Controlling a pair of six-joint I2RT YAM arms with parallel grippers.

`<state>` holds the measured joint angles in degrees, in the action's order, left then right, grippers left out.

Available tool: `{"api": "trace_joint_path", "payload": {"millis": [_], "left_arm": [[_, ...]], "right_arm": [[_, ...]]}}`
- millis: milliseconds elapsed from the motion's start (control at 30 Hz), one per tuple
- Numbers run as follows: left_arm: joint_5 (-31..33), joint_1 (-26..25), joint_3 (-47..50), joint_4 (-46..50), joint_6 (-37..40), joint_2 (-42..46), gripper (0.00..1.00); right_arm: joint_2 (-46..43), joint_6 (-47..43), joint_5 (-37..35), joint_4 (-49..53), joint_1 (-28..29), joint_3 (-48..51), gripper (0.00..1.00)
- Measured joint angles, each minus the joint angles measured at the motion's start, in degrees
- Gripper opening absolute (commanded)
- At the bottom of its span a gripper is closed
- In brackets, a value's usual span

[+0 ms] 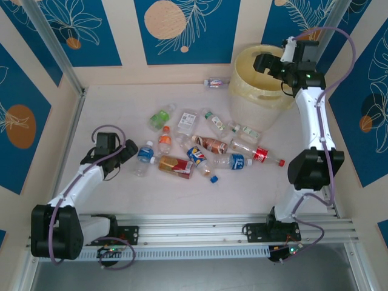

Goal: Put the plastic bottles in the bin

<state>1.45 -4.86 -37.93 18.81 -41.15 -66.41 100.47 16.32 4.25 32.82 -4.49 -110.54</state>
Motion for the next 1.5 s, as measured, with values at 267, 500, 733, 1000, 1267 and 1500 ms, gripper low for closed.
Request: {"api": "trace_joint_path", "payload": {"millis": [267, 500, 733, 1000, 1267, 1500], "left_arm": [[0.61, -3.72, -3.06, 2.95, 4.15, -1.05, 1.00], [6.93, -12.92, -4.74, 6.49, 8.59, -1.29, 1.00], [11.41, -19.30, -8.98, 12.26, 10.29, -6.19, 1.00], [8.46, -22.71, -10.14, 15.26, 12.70, -11.17, 0.99], [7.65, -22.34, -11.13, 16.90, 13.27, -14.71, 0.98], [8.50, -20.06, -9.92, 16.02, 12.59, -15.52, 0.95]], "right_arm": [[-16.87, 4.07, -1.84, -7.91, -0.04, 19.10, 0.99], [-37.24, 9.84, 1.44, -19.76, -0.02, 41.68, 0.99], [-51.04, 14.60, 3.10, -28.59, 2.23, 60.67, 1.00], [-53.99, 16.92, -0.44, -29.79, 2.67, 68.32, 1.00], [-54.25, 16.85, -2.69, -29.73, 2.67, 68.32, 1.00], [-54.16, 16.70, -3.06, -29.09, 2.67, 68.32, 1.00]]}}
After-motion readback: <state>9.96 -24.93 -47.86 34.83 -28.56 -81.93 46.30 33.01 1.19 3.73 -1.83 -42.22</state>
